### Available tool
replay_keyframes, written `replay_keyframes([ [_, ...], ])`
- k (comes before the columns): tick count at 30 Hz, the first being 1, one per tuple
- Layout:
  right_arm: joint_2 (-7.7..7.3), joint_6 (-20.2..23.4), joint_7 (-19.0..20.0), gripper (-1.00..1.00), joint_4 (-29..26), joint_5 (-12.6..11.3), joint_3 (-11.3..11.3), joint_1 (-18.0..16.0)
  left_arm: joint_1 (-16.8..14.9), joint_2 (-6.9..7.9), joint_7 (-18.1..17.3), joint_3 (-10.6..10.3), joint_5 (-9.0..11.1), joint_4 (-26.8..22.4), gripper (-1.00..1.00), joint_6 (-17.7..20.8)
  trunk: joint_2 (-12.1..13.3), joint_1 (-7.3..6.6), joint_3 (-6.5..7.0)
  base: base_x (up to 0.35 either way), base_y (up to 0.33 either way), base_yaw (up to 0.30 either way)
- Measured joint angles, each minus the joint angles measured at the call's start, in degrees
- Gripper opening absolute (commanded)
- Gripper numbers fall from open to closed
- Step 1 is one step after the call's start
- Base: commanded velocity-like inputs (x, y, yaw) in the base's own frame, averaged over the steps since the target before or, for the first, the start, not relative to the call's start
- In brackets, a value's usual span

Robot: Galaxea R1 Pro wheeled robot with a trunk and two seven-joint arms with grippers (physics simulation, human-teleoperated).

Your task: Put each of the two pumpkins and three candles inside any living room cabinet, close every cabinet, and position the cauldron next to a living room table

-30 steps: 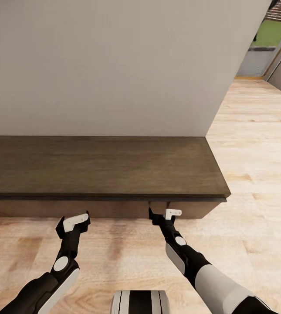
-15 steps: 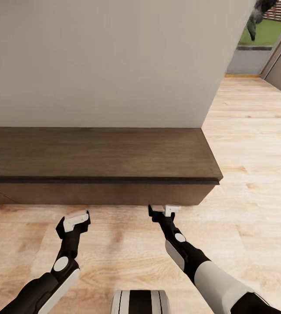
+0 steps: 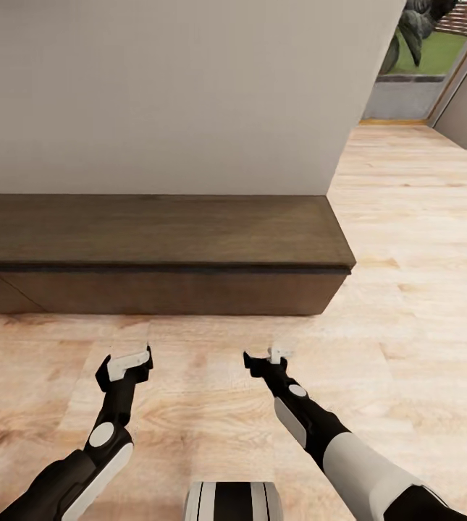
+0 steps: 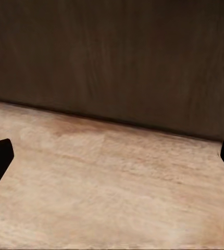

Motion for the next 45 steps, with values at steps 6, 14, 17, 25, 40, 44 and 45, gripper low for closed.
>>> replay_keyframes([
  [6,-0.07,13.2,0.2,1.00,-2.9,-0.1,0.1,0.0,0.0,0.30,0.4,0.1,1.0,-10.0,1.00,18.7,0.0,0.00,0.00,-0.329,0.000,0.000],
  [14,-1.10,29.6,0.2,1.00,-14.8,-0.1,-2.3,0.0,0.0,-3.18,4.2,5.7,4.6,-16.0,1.00,43.2,0.0,-0.03,0.01,-0.090,0.000,0.000],
  [17,-1.19,31.2,0.2,1.00,-15.4,-0.1,-3.5,0.0,0.0,-3.64,4.3,8.2,8.1,-16.1,1.00,48.7,0.0,-0.03,0.01,-0.005,0.000,0.000],
  [25,-0.82,35.5,-0.2,1.00,-15.3,-0.1,-4.0,0.0,-0.1,-3.51,4.3,26.6,31.5,-16.0,1.00,67.6,0.1,-0.17,1.11,0.000,0.000,0.000],
  [40,-1.08,39.5,-1.1,1.00,-12.3,-0.2,-4.1,0.0,-0.1,-3.75,10.8,28.0,33.5,-15.7,1.00,68.6,0.3,-0.55,4.43,0.000,0.000,0.000],
  [44,-1.21,40.8,-1.1,1.00,-12.3,-0.8,-3.9,0.0,-0.1,-3.83,11.4,27.3,33.6,-15.3,1.00,68.5,0.3,-0.66,5.32,0.000,0.000,0.000],
  [45,-1.22,41.0,-1.1,1.00,-12.4,-0.9,-3.9,0.0,-0.1,-3.83,11.4,26.8,33.6,-15.3,1.00,68.5,0.3,-0.68,5.54,0.000,0.000,0.000],
])
